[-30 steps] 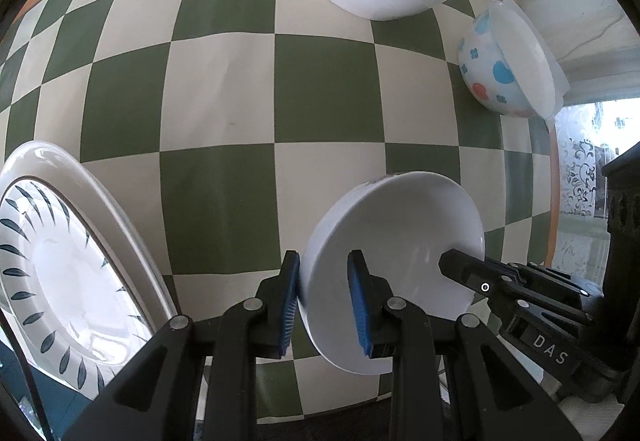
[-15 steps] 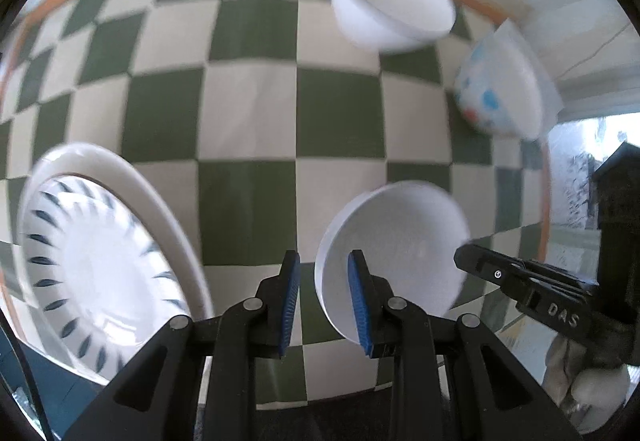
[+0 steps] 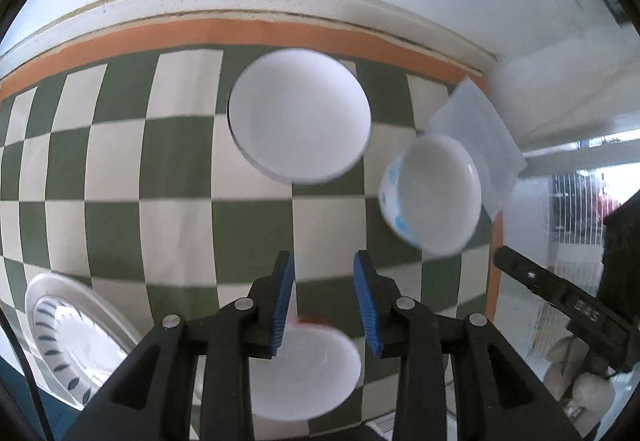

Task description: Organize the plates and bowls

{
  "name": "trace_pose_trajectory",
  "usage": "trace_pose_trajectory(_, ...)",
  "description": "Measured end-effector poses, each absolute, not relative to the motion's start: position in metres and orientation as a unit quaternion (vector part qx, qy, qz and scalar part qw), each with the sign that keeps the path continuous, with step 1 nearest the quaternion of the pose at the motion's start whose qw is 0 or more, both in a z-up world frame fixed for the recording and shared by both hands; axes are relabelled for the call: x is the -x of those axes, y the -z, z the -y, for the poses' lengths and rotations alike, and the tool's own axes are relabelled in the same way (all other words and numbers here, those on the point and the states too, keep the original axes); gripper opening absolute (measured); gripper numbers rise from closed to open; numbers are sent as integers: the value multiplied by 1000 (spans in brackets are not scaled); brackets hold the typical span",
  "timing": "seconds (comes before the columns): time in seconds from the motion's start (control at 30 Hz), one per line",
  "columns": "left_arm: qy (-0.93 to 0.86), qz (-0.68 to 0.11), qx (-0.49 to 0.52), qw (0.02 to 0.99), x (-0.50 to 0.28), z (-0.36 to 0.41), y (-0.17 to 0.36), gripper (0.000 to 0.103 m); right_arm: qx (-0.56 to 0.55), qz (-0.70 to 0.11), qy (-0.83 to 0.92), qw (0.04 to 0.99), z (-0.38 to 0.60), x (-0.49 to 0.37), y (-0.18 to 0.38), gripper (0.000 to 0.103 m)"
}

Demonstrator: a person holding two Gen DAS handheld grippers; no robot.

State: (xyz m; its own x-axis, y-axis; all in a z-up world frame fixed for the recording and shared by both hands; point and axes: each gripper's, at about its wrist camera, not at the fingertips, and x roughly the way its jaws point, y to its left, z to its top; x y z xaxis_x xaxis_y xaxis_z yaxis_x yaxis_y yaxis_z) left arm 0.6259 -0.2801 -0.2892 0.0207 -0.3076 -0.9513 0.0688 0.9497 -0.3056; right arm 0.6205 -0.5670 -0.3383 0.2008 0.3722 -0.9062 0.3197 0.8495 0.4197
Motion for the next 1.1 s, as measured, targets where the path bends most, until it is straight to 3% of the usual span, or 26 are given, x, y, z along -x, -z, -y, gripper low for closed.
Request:
trace_pose_trajectory(0.27, 84, -687, 128, 710, -670, 250, 300, 29, -243, -620, -87, 741, 540, -706, 322, 34)
trace_pose_trajectory(0.5, 80, -714, 170, 675, -699, 239, 333, 29, -203, -667, -129, 705, 485, -783, 369, 34)
trace_pose_trajectory(0.77, 71, -718, 144, 678, -713, 243, 348, 28, -188, -693, -127, 684, 466, -801, 410, 33)
trace_pose_trajectory(0.9, 72, -715, 138, 681, -716, 246, 354, 26, -175, -693, -126, 687, 465, -800, 412, 27)
trace_pose_trajectory(1.03, 72, -712, 124, 687, -717, 249, 354, 25, -160, -696, -125, 689, 459, -802, 414, 12)
trace_pose_trajectory(1.1, 71, -711, 120, 689, -716, 249, 353, 25, -148, -694, -122, 694, 456, -801, 413, 11)
